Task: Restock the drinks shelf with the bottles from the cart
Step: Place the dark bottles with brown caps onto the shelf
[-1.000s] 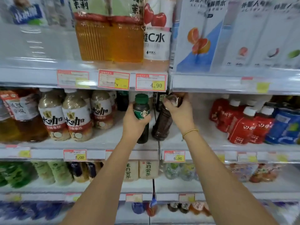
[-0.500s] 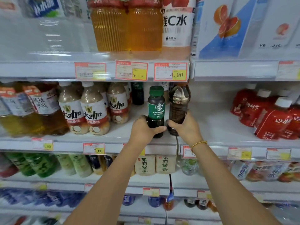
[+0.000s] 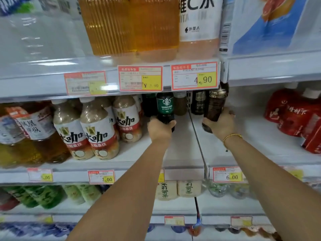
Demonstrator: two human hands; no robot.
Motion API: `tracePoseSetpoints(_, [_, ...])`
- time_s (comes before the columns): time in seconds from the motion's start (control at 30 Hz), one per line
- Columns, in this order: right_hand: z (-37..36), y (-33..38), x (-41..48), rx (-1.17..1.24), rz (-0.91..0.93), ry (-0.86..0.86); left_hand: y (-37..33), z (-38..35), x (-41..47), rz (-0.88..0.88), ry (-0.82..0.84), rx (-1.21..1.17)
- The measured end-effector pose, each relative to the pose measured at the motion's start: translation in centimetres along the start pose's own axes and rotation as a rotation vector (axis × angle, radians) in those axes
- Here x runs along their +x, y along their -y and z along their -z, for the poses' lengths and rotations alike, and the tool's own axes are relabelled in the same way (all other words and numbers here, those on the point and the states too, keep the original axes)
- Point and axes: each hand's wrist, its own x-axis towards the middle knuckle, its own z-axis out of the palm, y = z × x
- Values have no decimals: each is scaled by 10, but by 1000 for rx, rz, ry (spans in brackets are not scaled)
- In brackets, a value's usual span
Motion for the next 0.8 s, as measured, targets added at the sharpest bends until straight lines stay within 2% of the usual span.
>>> tracePoseSetpoints(0.13, [-6, -4, 0, -48, -6, -77, 7, -3, 13, -63, -31, 95])
tracePoseSetpoints(0.27, [-11, -5, 4, -116, -9, -113, 1, -9, 23, -20, -81, 62])
tracePoseSetpoints(0.37, [-11, -6, 7, -118, 1, -101, 2, -14, 26, 35, -88, 8])
tracePoseSetpoints(0.8, [-8, -23, 20, -14, 3, -16, 6, -40, 50, 74, -140, 116])
